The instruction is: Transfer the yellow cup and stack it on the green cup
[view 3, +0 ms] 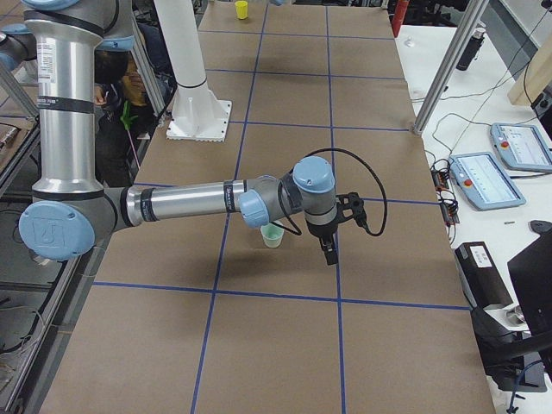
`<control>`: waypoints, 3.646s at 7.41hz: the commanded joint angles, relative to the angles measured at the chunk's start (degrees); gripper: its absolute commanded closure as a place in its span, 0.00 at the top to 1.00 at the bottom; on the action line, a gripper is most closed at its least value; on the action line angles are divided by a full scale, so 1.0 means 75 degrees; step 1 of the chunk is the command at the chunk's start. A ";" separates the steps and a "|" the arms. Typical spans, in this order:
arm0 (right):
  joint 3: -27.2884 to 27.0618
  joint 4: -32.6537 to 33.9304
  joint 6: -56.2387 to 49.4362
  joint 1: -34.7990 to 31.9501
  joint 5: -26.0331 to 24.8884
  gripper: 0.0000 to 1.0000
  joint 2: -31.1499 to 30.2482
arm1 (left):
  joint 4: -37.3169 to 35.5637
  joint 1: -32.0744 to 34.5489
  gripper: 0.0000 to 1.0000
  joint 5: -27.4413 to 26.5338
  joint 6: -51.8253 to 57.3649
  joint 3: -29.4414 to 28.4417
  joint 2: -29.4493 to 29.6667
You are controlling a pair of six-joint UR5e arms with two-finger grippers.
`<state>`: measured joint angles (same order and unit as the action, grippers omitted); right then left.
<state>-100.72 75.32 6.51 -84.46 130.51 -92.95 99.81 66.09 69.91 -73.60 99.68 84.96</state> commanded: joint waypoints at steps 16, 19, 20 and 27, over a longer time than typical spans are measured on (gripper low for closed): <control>-0.0047 -0.0781 -0.0048 0.0047 0.0000 1.00 -0.0203 | -0.7240 -0.2343 1.00 0.4657 -0.8902 -0.1981 -0.0347; -0.0047 -0.0844 -0.0082 0.0059 0.0012 1.00 -0.0251 | -0.6176 -0.2389 1.00 0.5092 -0.9180 -0.2808 -0.0359; -0.0059 -0.0844 -0.0105 0.0059 0.0001 1.00 -0.0263 | -0.5893 -0.2401 1.00 0.5243 -0.9299 -0.3196 -0.0359; -0.0082 -0.0856 -0.0153 0.0129 0.0001 1.00 -0.0251 | -0.5281 -0.2577 1.00 0.6696 -0.9687 -0.4815 -0.0441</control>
<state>-101.28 68.91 5.36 -83.61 130.56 -94.83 58.83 46.84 118.54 -146.10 65.96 81.76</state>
